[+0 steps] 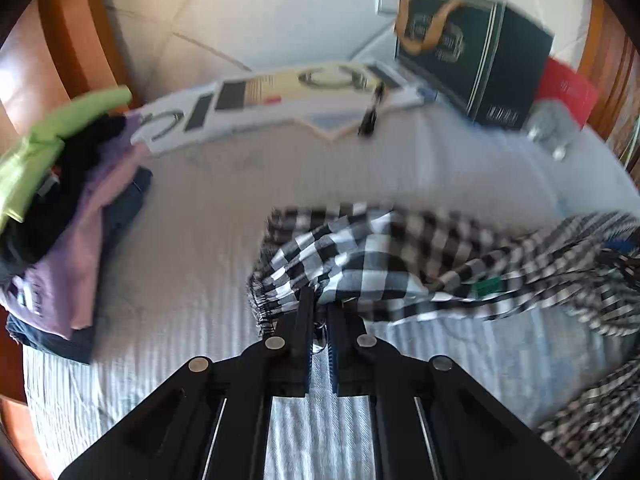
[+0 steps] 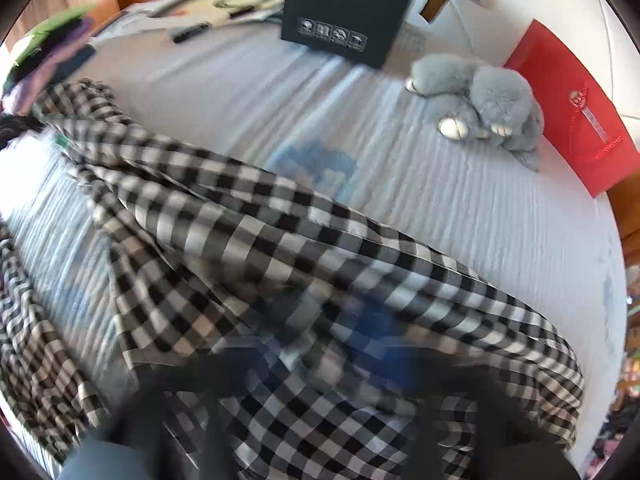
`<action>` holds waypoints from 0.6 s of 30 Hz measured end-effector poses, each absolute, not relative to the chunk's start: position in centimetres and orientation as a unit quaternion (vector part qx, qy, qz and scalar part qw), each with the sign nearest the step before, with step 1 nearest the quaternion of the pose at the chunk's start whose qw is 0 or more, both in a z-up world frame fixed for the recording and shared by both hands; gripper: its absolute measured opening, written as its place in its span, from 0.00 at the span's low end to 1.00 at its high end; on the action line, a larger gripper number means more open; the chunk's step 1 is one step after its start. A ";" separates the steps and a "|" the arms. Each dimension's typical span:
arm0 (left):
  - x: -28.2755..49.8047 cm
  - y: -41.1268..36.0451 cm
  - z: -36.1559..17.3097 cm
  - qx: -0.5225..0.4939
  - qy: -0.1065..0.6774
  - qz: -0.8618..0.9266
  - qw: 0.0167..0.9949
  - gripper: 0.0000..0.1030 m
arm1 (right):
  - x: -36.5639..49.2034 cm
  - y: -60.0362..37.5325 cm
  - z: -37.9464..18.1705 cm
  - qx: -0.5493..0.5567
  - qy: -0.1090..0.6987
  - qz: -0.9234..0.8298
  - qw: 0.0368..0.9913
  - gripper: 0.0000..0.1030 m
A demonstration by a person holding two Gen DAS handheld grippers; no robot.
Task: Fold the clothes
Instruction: 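Lay the lifted garment flat on the bed and open both tools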
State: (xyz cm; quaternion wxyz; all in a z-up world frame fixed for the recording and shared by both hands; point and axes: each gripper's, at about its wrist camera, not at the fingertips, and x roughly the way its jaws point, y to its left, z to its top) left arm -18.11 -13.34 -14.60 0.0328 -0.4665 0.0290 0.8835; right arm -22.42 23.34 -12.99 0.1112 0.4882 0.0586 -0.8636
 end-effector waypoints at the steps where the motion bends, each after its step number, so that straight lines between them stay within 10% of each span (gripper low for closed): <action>1: -17.8 -13.5 -13.2 -0.453 0.025 0.890 0.040 0.04 | -22.8 23.3 -12.9 0.484 0.058 -0.866 0.107 0.05; 6: -19.6 -13.6 -7.8 -0.385 -0.005 0.921 0.051 0.11 | -24.5 23.1 -12.3 0.465 0.055 -0.880 0.085 0.09; 9: -24.5 -12.7 -9.2 -0.414 0.001 0.910 0.024 0.37 | -25.0 23.4 -12.1 0.467 0.044 -0.880 0.077 0.65; 18: -21.7 -15.9 -12.0 -0.462 -0.029 0.886 0.016 0.56 | -20.1 30.1 -11.1 0.465 -0.019 -0.884 0.042 0.69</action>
